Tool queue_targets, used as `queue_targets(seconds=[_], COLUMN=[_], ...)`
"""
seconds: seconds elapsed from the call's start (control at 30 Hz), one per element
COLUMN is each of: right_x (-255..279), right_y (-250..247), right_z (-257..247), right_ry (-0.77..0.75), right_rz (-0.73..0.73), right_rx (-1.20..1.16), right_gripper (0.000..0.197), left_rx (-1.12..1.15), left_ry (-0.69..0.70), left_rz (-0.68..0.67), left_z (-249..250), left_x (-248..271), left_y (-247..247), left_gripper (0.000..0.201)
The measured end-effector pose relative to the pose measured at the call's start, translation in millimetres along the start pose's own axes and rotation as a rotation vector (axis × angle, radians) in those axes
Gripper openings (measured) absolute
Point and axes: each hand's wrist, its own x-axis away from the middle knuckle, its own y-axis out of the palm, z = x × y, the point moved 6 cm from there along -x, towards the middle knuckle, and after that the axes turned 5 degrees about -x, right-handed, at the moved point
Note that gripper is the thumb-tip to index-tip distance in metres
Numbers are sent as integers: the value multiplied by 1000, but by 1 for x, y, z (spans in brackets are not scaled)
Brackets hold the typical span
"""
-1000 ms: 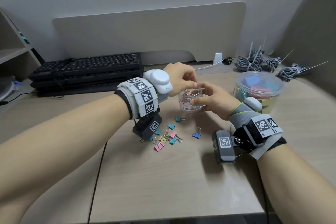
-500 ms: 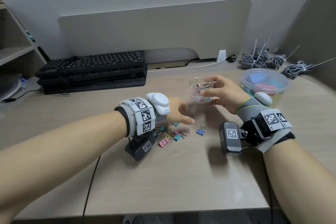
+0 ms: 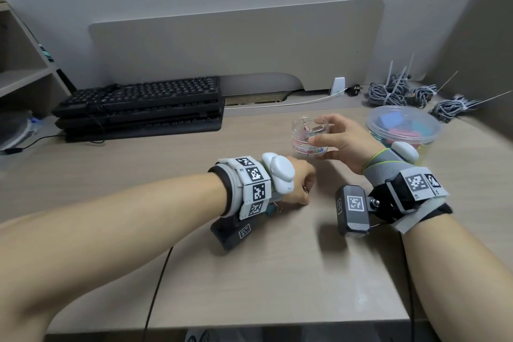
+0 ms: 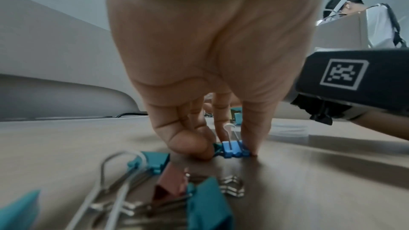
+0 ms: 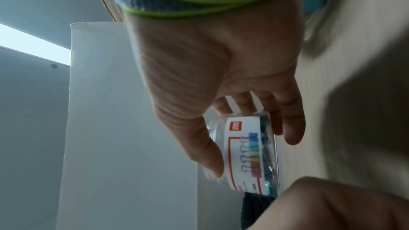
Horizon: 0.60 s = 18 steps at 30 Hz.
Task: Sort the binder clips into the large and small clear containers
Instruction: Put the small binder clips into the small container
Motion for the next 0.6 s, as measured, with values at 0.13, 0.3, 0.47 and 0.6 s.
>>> queue_targets(seconds=[0.13,0.3,0.47,0.6], right_x=[0,0,1,3], right_y=[1,1,3,10], right_z=[1,2,3,4], right_ry=[5,6,13,19], right_rz=[-3,-4,-10,-49], right_rx=[15,18,38,52], right_gripper=[51,53,52,52], left_rx=[-5,50,218,355], left_ry=[-19,8,-25,-83], left_rz=[-5,31,200,405], left_z=[-6,-15,-39,-55], left_x=[0,3,15,17], left_y=[0,-11,-66,-111], left_gripper=[14,9,11,13])
